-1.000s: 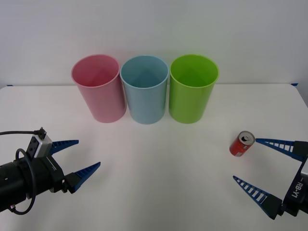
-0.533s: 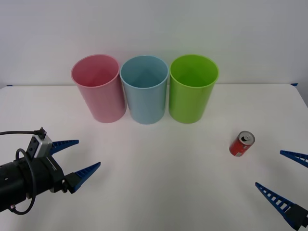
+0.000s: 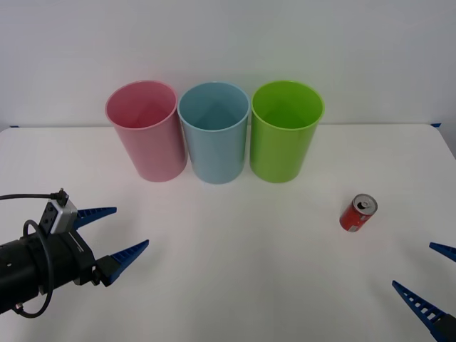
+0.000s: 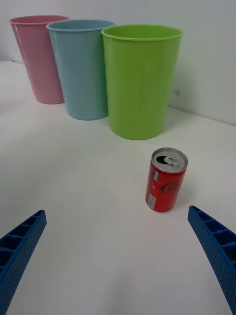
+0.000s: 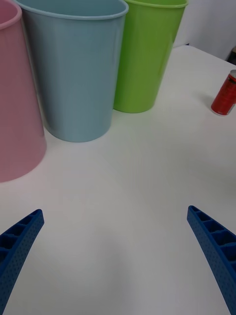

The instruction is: Put cans in the blue bin and PET bottles in the pink bin and trash in the green bin.

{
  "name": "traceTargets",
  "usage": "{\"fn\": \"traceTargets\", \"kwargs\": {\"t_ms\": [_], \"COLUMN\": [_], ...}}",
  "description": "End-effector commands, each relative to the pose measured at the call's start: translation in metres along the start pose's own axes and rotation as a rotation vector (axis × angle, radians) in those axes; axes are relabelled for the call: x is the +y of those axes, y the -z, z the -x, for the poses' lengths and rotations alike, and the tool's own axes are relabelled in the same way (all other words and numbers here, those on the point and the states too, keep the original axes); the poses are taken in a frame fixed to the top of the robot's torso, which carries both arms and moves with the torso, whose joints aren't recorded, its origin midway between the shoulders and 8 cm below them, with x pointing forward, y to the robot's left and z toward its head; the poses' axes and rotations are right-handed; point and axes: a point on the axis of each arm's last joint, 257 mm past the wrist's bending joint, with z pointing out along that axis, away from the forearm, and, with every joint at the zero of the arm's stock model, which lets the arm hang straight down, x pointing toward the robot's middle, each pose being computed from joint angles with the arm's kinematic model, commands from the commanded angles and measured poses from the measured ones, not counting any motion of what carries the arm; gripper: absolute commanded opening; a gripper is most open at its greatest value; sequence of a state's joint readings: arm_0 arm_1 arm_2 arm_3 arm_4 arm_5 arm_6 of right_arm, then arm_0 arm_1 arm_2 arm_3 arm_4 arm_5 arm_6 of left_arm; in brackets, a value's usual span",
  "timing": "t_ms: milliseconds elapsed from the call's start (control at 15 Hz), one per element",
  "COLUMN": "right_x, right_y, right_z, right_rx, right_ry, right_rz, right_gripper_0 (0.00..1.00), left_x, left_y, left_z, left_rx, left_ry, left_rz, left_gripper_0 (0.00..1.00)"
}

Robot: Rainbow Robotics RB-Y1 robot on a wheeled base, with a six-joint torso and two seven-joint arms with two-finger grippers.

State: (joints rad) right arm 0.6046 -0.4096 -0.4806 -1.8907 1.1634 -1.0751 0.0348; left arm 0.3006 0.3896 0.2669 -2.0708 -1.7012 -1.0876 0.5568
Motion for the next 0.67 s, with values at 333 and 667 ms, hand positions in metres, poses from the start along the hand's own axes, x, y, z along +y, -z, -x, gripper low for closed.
{"fn": "traceTargets", "kwargs": {"t_ms": [333, 667], "right_x": [-0.023, -0.036], "right_y": [0.0, -0.018], "right_z": [-0.047, -0.068], "right_rx": [-0.048, -0.093], "right_ry": [-0.089, -0.097], "right_rz": [-0.076, -0.109], "right_gripper_0": [1.0, 1.0], "left_x": [0.0, 0.0], "left_y": [0.0, 0.0], "left_z": [0.0, 0.0], "left_rx": [0.0, 0.0], "left_ry": [0.0, 0.0], "left_rz": [0.0, 0.0], "left_gripper_0": [1.0, 1.0]}}
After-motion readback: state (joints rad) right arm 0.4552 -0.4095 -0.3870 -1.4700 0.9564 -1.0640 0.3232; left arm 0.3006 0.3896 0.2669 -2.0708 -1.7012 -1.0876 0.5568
